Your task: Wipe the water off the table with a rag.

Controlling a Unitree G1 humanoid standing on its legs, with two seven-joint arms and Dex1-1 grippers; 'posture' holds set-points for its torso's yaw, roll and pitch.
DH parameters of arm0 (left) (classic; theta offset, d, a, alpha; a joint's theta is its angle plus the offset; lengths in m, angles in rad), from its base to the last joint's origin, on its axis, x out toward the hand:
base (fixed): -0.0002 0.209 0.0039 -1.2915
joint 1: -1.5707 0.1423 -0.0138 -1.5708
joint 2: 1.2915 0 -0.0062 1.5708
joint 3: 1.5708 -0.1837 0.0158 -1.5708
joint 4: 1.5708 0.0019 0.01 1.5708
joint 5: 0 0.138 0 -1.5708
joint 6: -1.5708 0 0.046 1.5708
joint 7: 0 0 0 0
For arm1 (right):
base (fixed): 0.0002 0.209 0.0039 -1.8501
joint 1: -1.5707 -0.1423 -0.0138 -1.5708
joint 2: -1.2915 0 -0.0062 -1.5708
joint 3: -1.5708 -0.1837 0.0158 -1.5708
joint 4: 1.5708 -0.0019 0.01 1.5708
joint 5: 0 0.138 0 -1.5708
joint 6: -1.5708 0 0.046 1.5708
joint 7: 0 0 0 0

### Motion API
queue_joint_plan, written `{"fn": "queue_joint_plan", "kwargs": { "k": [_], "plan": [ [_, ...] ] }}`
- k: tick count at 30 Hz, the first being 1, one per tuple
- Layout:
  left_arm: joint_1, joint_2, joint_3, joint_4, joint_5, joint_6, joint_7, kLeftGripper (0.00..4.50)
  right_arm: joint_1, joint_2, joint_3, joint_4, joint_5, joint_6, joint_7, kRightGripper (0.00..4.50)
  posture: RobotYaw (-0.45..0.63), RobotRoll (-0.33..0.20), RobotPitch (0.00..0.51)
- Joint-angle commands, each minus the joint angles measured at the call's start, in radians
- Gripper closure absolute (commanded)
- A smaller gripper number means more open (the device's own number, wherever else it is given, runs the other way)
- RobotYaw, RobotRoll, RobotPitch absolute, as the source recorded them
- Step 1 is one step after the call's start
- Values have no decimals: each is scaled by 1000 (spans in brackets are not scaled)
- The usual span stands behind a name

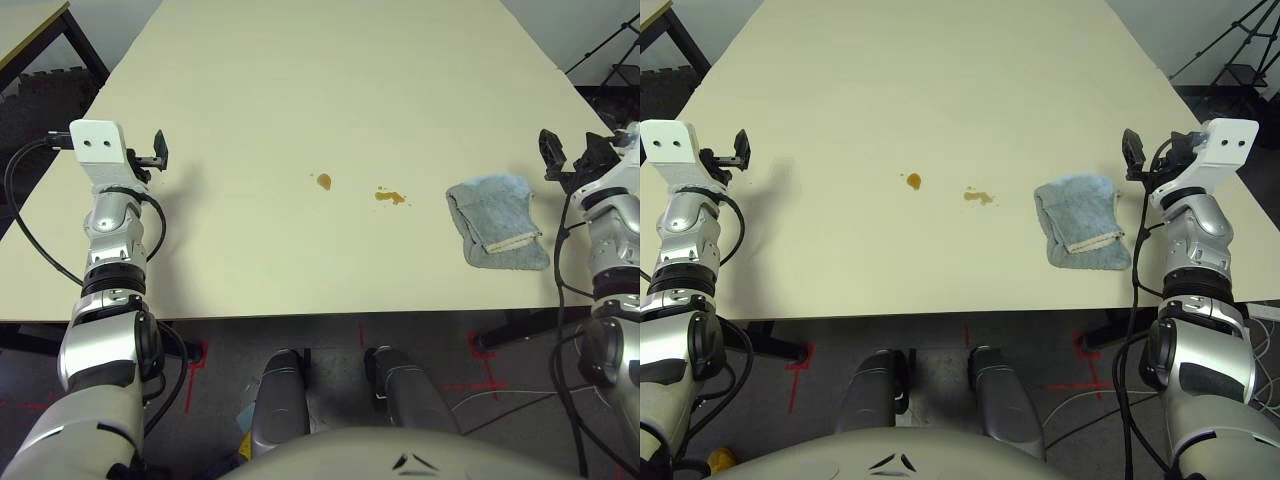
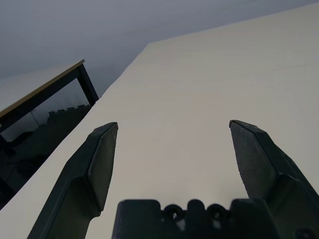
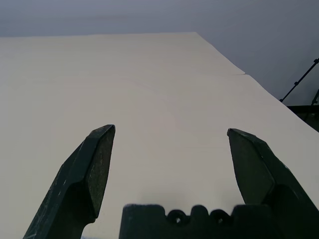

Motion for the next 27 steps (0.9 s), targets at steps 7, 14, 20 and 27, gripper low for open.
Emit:
{"fn": "queue_joint_plan", "kwargs": {
  "k": [7, 14, 20, 27],
  "plan": [
    [12, -7, -3, -6, 2, -1, -3, 0, 12, 1, -1, -12, -3, -2, 1, 8, -21, 0, 155],
    [-10, -3, -3, 5, -4, -1, -30, 0, 23, 0, 3, -41, -4, 11, -4, 8, -24, 0, 154],
    [10, -38, -8, -72, -61, 25, -175, 0, 28, 3, 2, -45, -4, 15, -8, 8, -18, 0, 142],
    [88, -66, -38, -280, -172, 151, -460, 0, 18, 6, 1, -43, -2, 16, -10, 8, -28, 0, 140]
  ]
}}
